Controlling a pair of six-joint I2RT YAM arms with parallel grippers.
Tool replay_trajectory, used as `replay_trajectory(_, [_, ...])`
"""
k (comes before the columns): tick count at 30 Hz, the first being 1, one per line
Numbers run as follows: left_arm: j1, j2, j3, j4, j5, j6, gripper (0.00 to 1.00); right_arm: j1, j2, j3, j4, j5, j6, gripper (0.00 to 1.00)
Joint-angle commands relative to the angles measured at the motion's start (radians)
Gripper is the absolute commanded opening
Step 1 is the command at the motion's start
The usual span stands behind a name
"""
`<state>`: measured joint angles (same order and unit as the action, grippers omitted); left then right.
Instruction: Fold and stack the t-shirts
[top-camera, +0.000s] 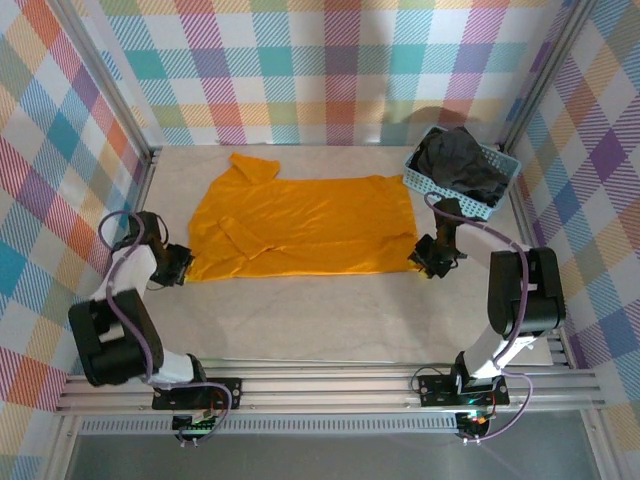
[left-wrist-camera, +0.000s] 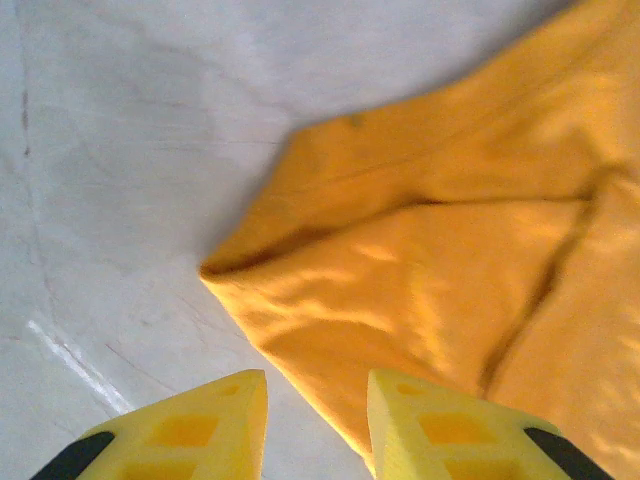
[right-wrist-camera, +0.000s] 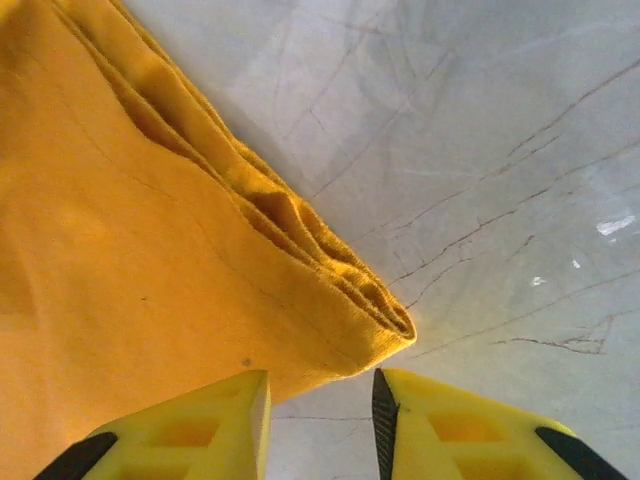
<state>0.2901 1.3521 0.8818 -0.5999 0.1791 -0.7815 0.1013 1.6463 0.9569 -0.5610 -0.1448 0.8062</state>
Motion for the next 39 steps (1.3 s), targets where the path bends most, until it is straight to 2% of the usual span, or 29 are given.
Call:
replay_trajectory(1, [-0.037, 0.007, 0.028, -0.038, 0.011, -0.048, 0.32, -0.004, 0.013, 0.011, -0.006, 0.011, -0.011, 0.36])
replay_trajectory(7, [-0.061, 0.177, 0.074, -0.020, 0.007, -0.028, 0.33, -0.004, 0.072, 0.036, -0.009, 0.044, -0.011, 0.32])
replay_trajectory(8, [-0.067, 0.194, 0.086, -0.048, -0.021, -0.017, 0.36, -0.005, 0.081, 0.044, -0.011, 0.048, -0.012, 0.32])
replay_trajectory(10, [-0.069, 0.192, 0.083, -0.094, -0.069, -0.020, 0.53, -0.004, 0.092, 0.057, -0.019, 0.061, -0.010, 0.32])
replay_trajectory(11, [-0.069, 0.175, 0.060, -0.085, -0.077, -0.025, 0.57, -0.005, 0.095, 0.061, -0.020, 0.065, -0.010, 0.32])
replay_trajectory(13, [-0.069, 0.151, 0.023, -0.054, -0.077, -0.039, 0.59, -0.003, 0.104, 0.067, -0.018, 0.076, -0.010, 0.30])
replay_trajectory(15, [-0.065, 0.155, 0.010, -0.028, -0.066, -0.039, 0.59, -0.003, 0.111, 0.071, -0.014, 0.084, -0.013, 0.21])
replay_trajectory(17, [-0.061, 0.164, 0.003, 0.020, -0.051, -0.039, 0.59, -0.004, 0.109, 0.068, 0.000, 0.093, -0.019, 0.11])
replay_trajectory(19, [-0.058, 0.181, 0.005, 0.076, -0.023, -0.029, 0.57, -0.004, 0.110, 0.067, 0.006, 0.094, -0.024, 0.06])
replay_trajectory(22, [-0.062, 0.239, 0.057, -0.002, -0.068, -0.010, 0.52, -0.004, 0.110, 0.069, 0.006, 0.097, -0.027, 0.00])
replay_trajectory(25, [-0.062, 0.260, 0.044, 0.001, -0.107, -0.009, 0.50, -0.003, 0.102, 0.064, 0.007, 0.099, -0.027, 0.00])
replay_trajectory(29, [-0.064, 0.331, 0.041, 0.053, -0.101, -0.024, 0.40, -0.003, 0.093, 0.053, -0.002, 0.107, -0.030, 0.00])
replay_trajectory(32, [-0.072, 0.362, 0.039, 0.026, -0.152, -0.039, 0.36, -0.003, 0.078, 0.034, -0.015, 0.111, -0.029, 0.00])
replay_trajectory(36, [-0.069, 0.292, -0.039, -0.028, -0.230, -0.085, 0.33, -0.003, 0.042, -0.010, -0.054, 0.132, -0.028, 0.00])
replay_trajectory(39, [-0.056, 0.222, -0.121, -0.044, -0.239, -0.102, 0.33, -0.003, -0.001, -0.059, -0.073, 0.129, -0.029, 0.00])
